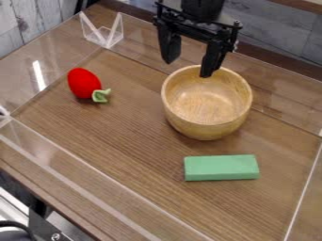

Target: Move the red fruit to the right

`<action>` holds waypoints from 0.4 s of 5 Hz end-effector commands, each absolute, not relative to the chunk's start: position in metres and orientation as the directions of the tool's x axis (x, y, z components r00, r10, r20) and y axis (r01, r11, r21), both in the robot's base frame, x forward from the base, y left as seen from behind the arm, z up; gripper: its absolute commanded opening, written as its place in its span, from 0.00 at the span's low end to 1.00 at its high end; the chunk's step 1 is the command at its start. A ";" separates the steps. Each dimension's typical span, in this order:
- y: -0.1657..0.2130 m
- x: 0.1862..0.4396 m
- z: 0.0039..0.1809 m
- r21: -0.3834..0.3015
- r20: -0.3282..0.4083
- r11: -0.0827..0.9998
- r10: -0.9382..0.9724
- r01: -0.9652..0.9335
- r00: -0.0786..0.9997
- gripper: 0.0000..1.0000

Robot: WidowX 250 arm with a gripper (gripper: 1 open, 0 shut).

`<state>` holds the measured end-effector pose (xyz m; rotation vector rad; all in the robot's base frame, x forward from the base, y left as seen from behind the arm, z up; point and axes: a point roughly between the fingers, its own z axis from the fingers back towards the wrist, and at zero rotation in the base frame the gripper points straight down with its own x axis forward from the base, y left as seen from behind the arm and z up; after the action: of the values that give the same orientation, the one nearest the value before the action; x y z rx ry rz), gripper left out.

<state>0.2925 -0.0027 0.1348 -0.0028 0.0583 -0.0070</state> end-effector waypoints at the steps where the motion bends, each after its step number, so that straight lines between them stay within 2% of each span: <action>1: 0.008 0.283 0.126 -0.005 -0.084 0.992 -0.128 0.128 0.988 1.00; 2: 0.036 0.271 0.123 -0.006 -0.107 0.950 -0.309 0.311 0.945 1.00</action>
<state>0.2674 0.0349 0.1068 -0.0108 0.1691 -0.3009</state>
